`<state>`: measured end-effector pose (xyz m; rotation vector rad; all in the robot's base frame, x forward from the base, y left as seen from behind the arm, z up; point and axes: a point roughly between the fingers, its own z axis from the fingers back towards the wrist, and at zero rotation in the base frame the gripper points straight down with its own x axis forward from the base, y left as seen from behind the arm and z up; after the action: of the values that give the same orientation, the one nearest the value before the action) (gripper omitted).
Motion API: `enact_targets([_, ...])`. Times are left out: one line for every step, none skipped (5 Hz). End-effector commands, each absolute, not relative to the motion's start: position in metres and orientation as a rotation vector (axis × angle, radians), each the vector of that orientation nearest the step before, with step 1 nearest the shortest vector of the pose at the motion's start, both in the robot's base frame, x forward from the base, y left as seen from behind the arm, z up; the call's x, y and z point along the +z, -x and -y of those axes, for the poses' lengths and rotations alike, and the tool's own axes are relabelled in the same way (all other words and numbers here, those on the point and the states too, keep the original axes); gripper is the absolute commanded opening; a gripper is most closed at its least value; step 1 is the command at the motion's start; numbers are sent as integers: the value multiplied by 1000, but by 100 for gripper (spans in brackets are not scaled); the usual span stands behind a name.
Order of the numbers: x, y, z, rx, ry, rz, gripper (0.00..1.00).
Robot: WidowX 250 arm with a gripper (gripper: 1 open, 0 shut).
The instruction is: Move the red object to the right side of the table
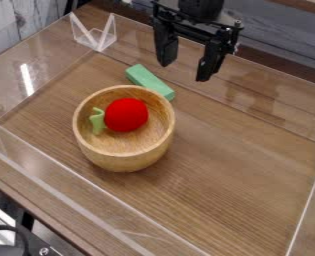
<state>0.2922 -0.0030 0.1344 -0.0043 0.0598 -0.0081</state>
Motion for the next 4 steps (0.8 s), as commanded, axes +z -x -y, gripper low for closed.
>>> enact_targets([128,-290,1,-19,4,-80,100])
enact_targets([122,-274,-11,-101,13,-94,100])
enact_targets([114,-261,-23,-70,16,-90,100])
enact_targets([109,-255,-37,-45,5,-87,100])
